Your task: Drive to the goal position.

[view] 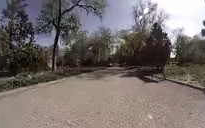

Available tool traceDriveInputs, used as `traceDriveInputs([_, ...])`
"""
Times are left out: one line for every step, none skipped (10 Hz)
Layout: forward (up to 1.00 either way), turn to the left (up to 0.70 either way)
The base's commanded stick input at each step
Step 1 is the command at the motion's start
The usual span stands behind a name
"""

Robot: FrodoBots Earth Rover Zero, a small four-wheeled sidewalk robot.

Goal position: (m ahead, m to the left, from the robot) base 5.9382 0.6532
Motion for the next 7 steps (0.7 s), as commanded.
traceDriveInputs([0.7,0.0])
traceDriveInputs([0.7,0.0])
traceDriveInputs([0.7,0.0])
traceDriveInputs([0.7,0.0])
traceDriveInputs([0.7,0.0])
traceDriveInputs([0.7,0.0])
traceDriveInputs([0.7,0.0])
